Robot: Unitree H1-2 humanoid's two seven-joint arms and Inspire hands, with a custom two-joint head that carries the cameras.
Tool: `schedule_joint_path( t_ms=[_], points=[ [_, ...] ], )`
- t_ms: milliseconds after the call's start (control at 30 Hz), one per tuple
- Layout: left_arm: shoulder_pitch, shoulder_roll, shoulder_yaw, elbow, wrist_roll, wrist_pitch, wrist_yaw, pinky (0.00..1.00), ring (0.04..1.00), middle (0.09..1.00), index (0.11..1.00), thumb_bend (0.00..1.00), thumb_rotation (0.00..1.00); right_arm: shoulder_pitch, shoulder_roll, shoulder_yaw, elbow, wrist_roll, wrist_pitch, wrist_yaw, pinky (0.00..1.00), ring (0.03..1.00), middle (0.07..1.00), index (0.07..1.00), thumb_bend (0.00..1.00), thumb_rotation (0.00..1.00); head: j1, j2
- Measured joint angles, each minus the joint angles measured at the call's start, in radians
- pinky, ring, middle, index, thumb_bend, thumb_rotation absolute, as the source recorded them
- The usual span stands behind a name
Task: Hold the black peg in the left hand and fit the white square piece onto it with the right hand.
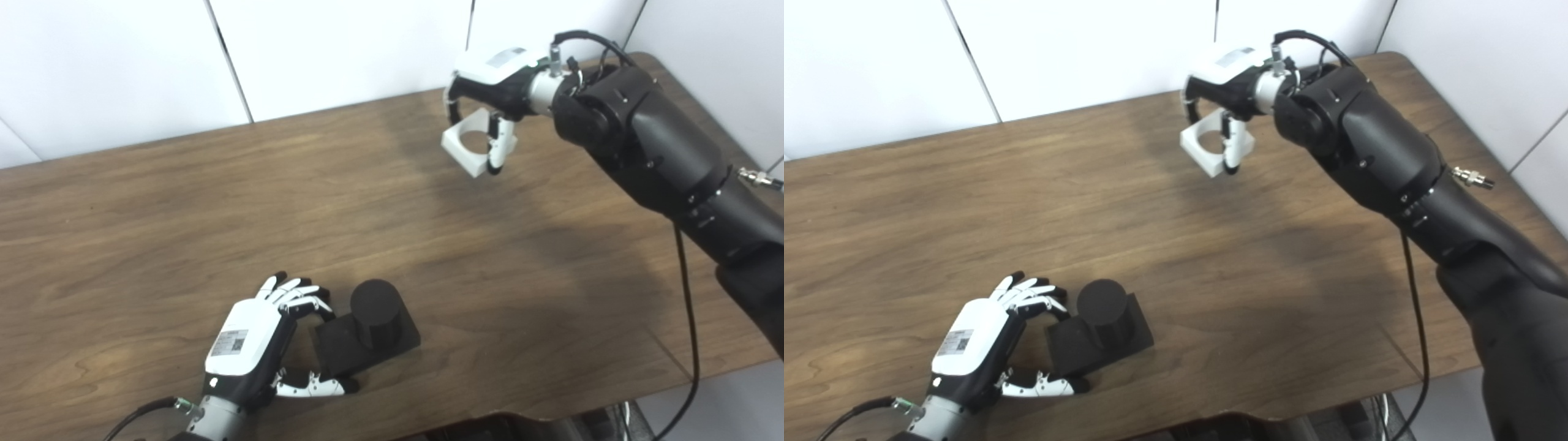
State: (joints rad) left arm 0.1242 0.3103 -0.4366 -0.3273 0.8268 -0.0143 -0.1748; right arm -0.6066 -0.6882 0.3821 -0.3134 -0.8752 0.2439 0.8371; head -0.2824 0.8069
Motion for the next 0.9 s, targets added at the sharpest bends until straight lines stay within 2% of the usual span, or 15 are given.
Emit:
schedule_joint_path(
  t_ms=[300,400,567,700,900],
  points=[
    [0.0,-0.027,-0.011,0.0,0.033,0.01,0.002,0.98,0.883,0.783,0.485,0.52,0.05,-0.032,0.086,0.002,-0.242,0.019,-0.007,0.186,0.96,0.902,0.771,0.484,0.52,0.13,0.074,0.018],
    [0.0,-0.036,-0.017,0.0,0.039,0.018,0.001,0.98,0.883,0.782,0.484,0.52,0.05,-0.037,0.103,0.0,-0.29,0.04,-0.008,0.234,0.96,0.898,0.764,0.484,0.52,0.13,0.112,0.031],
    [-0.002,-0.054,-0.027,0.0,0.06,0.03,0.001,0.99,0.883,0.781,0.484,0.52,0.05,-0.038,0.134,0.002,-0.355,0.068,-0.016,0.277,0.95,0.887,0.753,0.483,0.52,0.13,0.161,0.048],
    [-0.005,-0.067,-0.038,0.001,0.068,0.042,0.001,1.0,0.885,0.783,0.484,0.52,0.05,-0.04,0.171,0.022,-0.401,0.074,-0.017,0.325,0.93,0.88,0.756,0.482,0.53,0.14,0.169,0.055],
    [-0.011,-0.069,-0.046,0.004,0.073,0.042,0.001,0.99,0.881,0.782,0.484,0.52,0.05,-0.037,0.206,0.028,-0.442,0.076,-0.006,0.339,0.96,0.884,0.76,0.483,0.52,0.13,0.178,0.069]
  ],
)
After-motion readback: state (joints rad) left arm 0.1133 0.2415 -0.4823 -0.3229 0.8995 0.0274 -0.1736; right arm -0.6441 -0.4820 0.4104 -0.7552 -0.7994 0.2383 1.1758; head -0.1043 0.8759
